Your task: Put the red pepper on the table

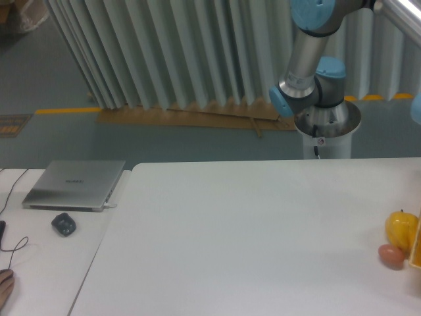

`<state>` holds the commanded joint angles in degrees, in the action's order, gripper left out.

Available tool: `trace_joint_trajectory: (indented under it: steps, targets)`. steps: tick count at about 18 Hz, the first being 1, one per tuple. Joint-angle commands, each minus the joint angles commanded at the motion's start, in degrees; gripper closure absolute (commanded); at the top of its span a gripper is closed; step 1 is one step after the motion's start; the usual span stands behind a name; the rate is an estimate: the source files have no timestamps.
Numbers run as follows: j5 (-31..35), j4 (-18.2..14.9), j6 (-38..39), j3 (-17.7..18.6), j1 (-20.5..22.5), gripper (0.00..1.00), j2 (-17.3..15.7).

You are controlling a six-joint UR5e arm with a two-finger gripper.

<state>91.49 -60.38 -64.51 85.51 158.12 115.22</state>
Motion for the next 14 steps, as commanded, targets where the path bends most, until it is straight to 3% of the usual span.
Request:
trace_joint_trajectory:
  steps: [6, 14]
  targets:
    - [3.34, -0.44, 0.61, 1.85, 0.26, 0.0, 0.26]
    - [3.0, -0.53, 2.81, 2.82, 0.09, 0.0, 0.61]
